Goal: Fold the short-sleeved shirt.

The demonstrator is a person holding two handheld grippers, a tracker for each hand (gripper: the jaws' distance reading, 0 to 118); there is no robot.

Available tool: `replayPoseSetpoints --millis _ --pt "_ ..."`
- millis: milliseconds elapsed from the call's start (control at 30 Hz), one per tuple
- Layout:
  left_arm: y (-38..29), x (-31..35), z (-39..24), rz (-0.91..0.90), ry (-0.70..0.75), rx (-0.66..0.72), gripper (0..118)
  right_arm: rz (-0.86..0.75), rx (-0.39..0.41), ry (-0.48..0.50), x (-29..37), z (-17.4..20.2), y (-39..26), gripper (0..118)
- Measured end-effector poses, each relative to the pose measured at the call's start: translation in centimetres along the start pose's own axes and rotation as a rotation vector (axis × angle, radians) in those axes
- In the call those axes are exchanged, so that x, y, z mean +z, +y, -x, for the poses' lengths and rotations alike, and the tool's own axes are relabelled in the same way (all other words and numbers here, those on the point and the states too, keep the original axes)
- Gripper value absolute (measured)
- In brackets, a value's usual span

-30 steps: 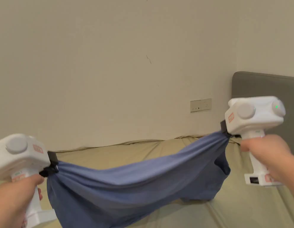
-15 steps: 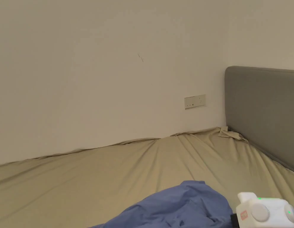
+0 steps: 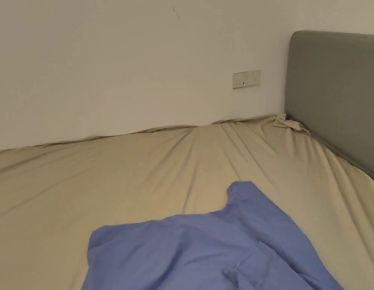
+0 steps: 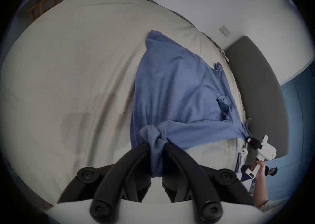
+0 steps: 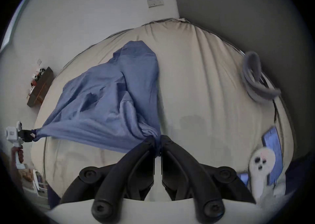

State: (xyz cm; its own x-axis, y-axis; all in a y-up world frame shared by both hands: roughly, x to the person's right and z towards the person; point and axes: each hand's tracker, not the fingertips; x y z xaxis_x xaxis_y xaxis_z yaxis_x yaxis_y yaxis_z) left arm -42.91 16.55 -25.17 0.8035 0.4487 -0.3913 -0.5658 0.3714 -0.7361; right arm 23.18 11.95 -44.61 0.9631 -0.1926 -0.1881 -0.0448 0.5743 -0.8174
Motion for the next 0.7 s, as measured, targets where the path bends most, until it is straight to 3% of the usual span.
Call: replayPoseSetpoints --millis 67,167,333,400,467,500,567,600,633,667,700 --pt "-2.1 1.0 -0.1 0.029 -0.011 -0.005 8 0.026 -0.020 -0.014 1.9 -0.8 -2.9 8" --pt "-5.3 1.1 0.1 0.065 0.020 -0.026 8 0.029 0.037 -0.080 3.5 -0.7 -6.5 8" --pt "-9.1 -2.2 1.5 0.137 0.115 0.057 8 0.113 0.044 -0.144 1.4 0.1 -9.7 8" --pt "-9.9 -4.3 2.3 0.158 0.163 0.083 8 0.138 0.106 -0.174 -0.3 0.2 -10.2 8" --pt "-9.9 -4.9 3.5 0.102 0.114 0.116 8 0.158 0.178 -0.197 -1.8 0.5 -10.2 8" --pt "-9.6 -4.5 3.5 0.091 0.118 0.151 11 0.147 0.192 -0.200 -1.8 0.8 -10.1 14" --pt "-9.7 -4.4 3.1 0.095 0.122 0.132 24 0.170 0.222 -0.246 -0.5 2.1 -8.8 31" --pt "-9.6 -3.9 2.9 0.082 0.109 0.135 47 0.182 0.224 -0.275 -0.3 2.3 -8.4 63" --pt "-9.2 -3.4 2.5 0.075 0.089 0.151 79 0.194 0.199 -0.289 0.2 2.2 -7.6 96" --pt "-8.7 -2.5 1.9 0.061 0.087 0.171 110 0.225 0.147 -0.234 1.0 1.8 -6.7 114" --pt "-8.4 -1.5 1.2 0.038 0.100 0.175 118 0.246 0.085 -0.139 0.4 -0.2 -6.5 117"
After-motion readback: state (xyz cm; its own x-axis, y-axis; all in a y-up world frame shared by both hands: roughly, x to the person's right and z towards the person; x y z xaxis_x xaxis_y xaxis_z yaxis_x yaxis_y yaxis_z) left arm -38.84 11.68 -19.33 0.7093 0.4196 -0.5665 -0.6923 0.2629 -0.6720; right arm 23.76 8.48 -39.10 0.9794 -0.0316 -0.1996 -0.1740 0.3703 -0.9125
